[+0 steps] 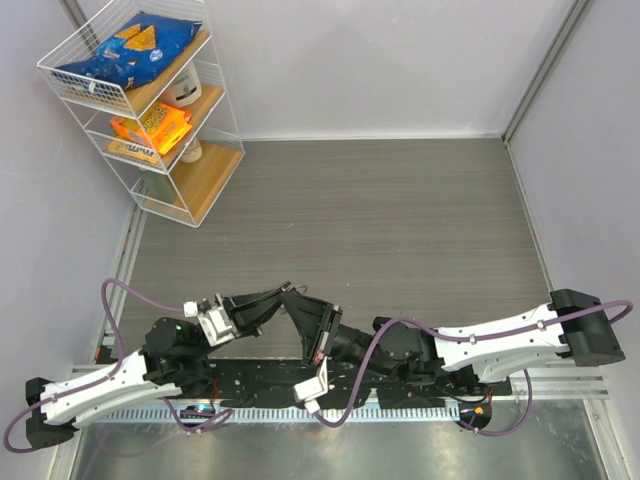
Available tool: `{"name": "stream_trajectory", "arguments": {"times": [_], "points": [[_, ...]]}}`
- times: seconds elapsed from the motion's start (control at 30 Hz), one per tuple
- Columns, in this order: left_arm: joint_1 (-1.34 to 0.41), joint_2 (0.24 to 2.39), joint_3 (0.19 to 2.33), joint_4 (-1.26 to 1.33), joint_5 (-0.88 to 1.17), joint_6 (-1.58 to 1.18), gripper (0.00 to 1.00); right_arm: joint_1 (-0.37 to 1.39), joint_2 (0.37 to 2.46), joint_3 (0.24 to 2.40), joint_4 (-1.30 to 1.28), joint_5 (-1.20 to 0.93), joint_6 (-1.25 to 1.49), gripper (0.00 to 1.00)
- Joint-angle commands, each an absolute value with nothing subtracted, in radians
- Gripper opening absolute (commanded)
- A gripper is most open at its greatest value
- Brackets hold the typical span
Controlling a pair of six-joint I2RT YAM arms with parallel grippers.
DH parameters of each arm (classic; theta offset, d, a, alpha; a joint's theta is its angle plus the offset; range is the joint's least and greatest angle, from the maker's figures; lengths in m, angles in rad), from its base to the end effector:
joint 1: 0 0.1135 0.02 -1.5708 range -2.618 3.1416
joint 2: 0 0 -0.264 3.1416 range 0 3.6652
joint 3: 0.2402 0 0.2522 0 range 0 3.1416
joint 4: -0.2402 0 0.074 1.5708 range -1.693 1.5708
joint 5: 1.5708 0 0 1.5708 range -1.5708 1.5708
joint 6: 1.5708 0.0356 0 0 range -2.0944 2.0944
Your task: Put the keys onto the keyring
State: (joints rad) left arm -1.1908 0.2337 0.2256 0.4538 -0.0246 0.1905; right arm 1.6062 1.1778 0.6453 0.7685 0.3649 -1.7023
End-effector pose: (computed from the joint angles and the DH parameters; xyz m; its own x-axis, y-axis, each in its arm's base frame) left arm 0.0407 -0.0995 0.2799 0.3312 -0.3190 -0.8880 0.8732 0.4601 0.1605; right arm 0.0033 0.2650 0.3098 0.9388 -0.3416 0.0448 0.1158 0.1905 -0.9748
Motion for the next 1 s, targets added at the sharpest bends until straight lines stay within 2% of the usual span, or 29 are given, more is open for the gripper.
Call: {"name": "stream_trajectory", "arguments": {"times": [0.0, 0.4, 0.73, 0.83, 0.87, 0.93, 0.97], "points": [[-1.204, 0.244, 0.245, 0.466, 0.090, 0.184, 0.00, 1.594, 1.097, 0.703, 0.784, 0.399, -1.689, 0.06], [-1.204, 0.271, 0.314, 0.373, 0.300, 0.169, 0.00, 1.559, 0.894, 0.880, 0.283, 0.330, -1.166, 0.06], [-1.201, 0.344, 0.387, 0.311, 0.515, 0.129, 0.00, 1.404, 0.917, 1.031, 0.043, 0.320, -0.768, 0.06], [-1.203, 0.342, 0.382, 0.334, 0.538, 0.106, 0.00, 1.378, 0.939, 1.071, -0.029, 0.373, -0.695, 0.16], [-1.203, 0.338, 0.380, 0.339, 0.540, 0.104, 0.00, 1.378, 0.937, 1.074, -0.034, 0.388, -0.675, 0.28], [-1.204, 0.333, 0.377, 0.342, 0.535, 0.101, 0.00, 1.376, 0.924, 1.066, -0.025, 0.420, -0.652, 0.44], [-1.203, 0.330, 0.377, 0.341, 0.529, 0.101, 0.00, 1.376, 0.913, 1.060, -0.014, 0.449, -0.644, 0.47]]}}
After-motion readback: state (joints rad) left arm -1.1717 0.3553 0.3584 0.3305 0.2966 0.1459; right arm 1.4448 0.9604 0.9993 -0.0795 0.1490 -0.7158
